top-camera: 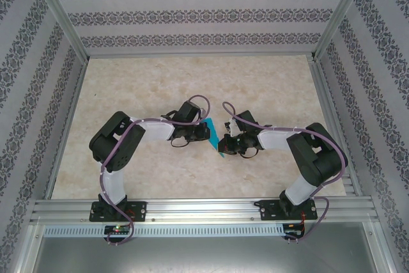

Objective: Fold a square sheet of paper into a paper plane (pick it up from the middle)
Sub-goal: Fold the wing for the fifth time at the center of the table.

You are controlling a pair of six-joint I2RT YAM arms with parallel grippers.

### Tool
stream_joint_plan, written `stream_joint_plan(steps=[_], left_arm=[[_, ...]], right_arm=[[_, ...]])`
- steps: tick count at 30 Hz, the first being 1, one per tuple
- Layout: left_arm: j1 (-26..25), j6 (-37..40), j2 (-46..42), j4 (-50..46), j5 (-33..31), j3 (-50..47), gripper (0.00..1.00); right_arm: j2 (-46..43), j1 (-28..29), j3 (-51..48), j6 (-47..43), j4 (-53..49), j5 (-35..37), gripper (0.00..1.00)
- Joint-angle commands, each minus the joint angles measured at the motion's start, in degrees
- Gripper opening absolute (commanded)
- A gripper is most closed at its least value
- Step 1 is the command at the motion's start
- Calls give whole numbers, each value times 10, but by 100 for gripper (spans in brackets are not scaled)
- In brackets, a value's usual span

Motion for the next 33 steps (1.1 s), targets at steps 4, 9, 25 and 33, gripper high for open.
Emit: stream_joint_plan(steps=[4,9,25,33], left_arm=[[46,37,16,-45,-50,21,9],[60,53,18,-59,-47,34,9],[86,94,-37,-79,-52,52,10],[83,95,-117,-40,-48,4,11]], right_arm=[[46,10,-39,4,-103,73,5],[48,10,-38,3,-104,72,5],[45,11,-38,2,-103,74,5],[47,11,-38,2,-103,75,5]])
